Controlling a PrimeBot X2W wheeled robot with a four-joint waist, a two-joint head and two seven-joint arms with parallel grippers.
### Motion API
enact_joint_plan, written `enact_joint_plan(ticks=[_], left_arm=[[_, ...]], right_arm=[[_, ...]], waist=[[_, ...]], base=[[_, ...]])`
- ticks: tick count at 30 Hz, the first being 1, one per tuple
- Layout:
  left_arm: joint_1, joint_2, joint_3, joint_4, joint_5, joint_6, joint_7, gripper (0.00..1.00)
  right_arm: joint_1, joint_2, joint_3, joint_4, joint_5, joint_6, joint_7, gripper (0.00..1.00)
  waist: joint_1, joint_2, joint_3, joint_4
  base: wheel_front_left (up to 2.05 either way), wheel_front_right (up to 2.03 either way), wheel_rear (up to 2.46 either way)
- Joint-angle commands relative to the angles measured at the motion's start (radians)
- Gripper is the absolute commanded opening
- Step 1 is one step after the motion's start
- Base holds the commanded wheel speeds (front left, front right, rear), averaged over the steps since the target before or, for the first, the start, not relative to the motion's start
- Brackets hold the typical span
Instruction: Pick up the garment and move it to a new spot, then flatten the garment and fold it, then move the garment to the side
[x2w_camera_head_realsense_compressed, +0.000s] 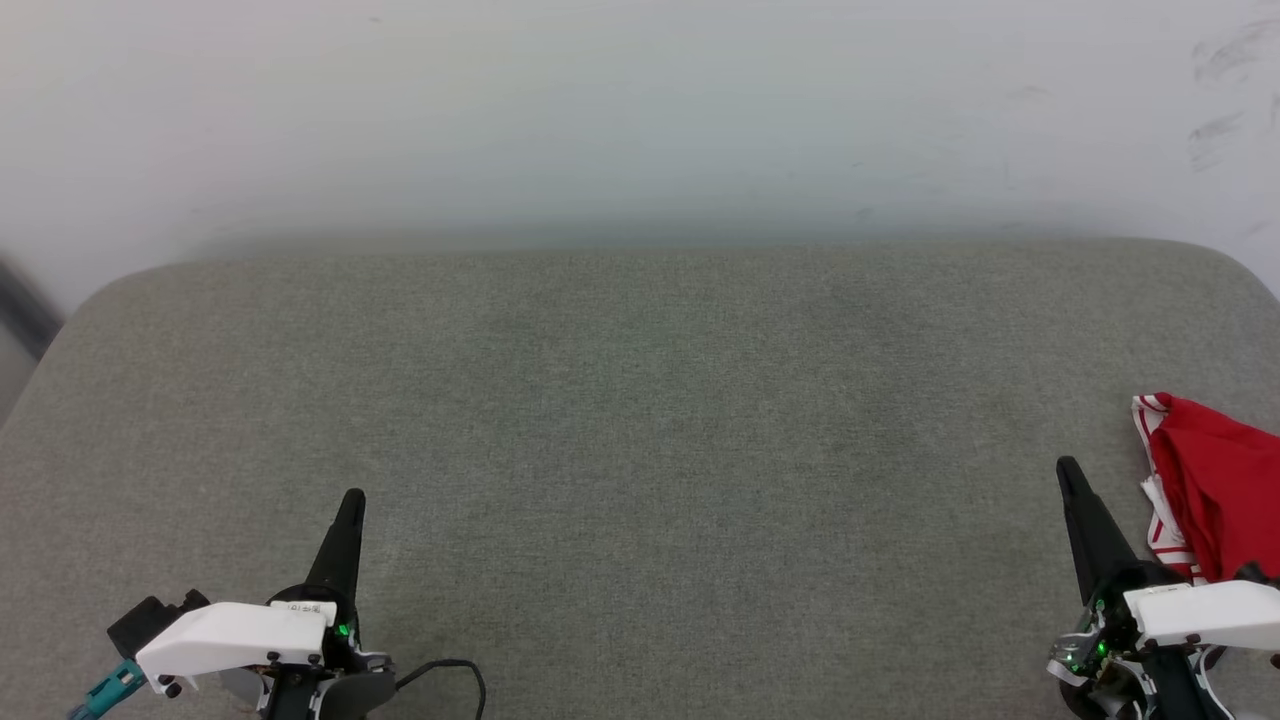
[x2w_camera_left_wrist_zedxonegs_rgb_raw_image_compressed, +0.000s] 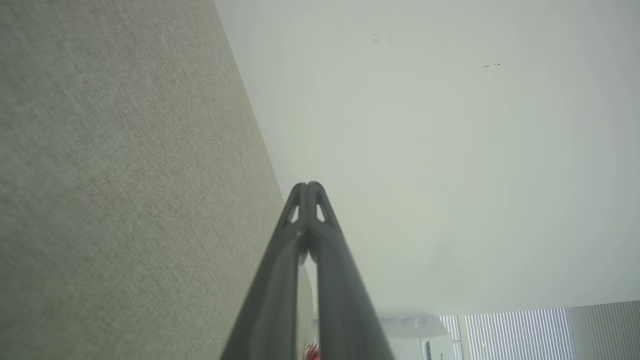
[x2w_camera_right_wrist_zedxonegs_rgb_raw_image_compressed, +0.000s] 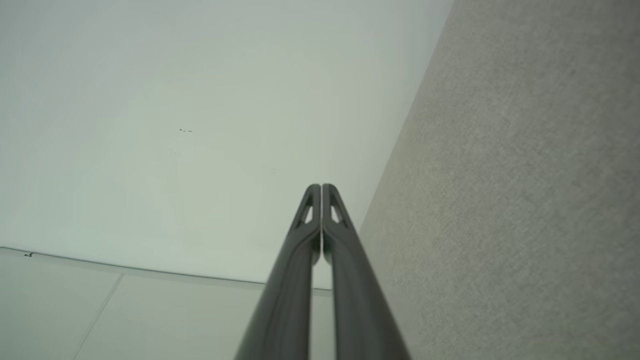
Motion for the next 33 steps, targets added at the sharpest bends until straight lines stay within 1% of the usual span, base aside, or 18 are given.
enact_joint_plan(ticks=[1, 22, 33], left_arm=[[-0.014, -0.004, 0.008, -0.001, -0.016, -0.008, 0.006, 0.00], [-0.030, -0.027, 0.045, 0.006, -0.145, -0.035, 0.044, 0.00], [-0.029, -0.027, 0.044, 0.006, -0.144, -0.034, 0.044, 0.00]], right_arm=[[-0.017, 0.004, -0.002, 0.000, 0.020, 0.000, 0.003, 0.00], [-0.036, 0.009, -0.012, 0.023, 0.171, 0.000, 0.018, 0.00], [-0.034, 0.009, -0.012, 0.023, 0.170, 0.000, 0.017, 0.00]], waist=[[-0.0001, -0.0001, 0.001, 0.001], [-0.0001, -0.0001, 0.015, 0.009], [-0.0001, -0.0001, 0.016, 0.009]], base=[[0.00, 0.00, 0.00], [0.00, 0.00, 0.00], [0.00, 0.00, 0.00]])
